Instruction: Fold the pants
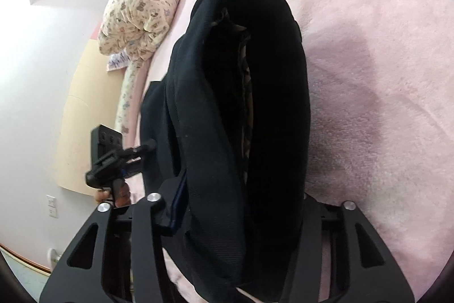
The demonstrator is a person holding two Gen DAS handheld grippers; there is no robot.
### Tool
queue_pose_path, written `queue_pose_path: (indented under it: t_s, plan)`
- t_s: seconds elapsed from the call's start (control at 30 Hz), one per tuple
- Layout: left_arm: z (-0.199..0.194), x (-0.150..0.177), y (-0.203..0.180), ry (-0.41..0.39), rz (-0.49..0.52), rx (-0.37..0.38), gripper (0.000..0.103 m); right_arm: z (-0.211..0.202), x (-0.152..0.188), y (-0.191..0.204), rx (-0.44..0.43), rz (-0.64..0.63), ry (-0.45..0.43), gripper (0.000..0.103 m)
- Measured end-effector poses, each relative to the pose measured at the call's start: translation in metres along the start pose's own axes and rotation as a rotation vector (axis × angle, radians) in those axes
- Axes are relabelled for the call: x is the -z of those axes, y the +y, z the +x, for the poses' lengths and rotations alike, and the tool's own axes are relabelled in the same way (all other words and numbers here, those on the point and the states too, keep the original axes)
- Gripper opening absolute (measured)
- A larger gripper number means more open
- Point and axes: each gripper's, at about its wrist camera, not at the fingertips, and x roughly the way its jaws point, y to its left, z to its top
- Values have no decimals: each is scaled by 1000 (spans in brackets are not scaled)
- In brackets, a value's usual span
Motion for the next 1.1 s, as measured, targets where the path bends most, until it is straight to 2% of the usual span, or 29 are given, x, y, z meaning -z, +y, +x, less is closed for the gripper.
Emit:
queue_pose_path:
  t_s: [0.07, 0.17, 0.33, 0.53, 0.7, 0.87, 1.03, 1.1]
  plan:
    - [-2, 2, -5, -20, 21, -10, 32, 0, -1, 0, -22, 10, -9, 44]
    - [-8, 5, -14, -59, 46, -23, 23, -1, -1, 1, -62, 25, -29, 41]
    - [-16, 11, -21, -109, 57, -3, 21, -10, -2, 5, -165, 34, -78, 38]
    - [-33, 8, -39, -177, 94, 68, 20, -17, -7, 14, -216, 32, -117, 38]
    - [-40, -4, -63, -234, 142, 79, 20, -30, -26, 28, -225, -3, -168, 37]
    - [-34, -30, -77, -274, 157, 90, 20, -39, -57, 34, -220, -18, -222, 37]
    - [-7, -56, -82, -285, 174, 34, 20, -22, -78, 17, -174, 3, -251, 37]
    - [12, -65, -70, -279, 138, 2, 20, -9, -83, 0, -152, 45, -247, 37]
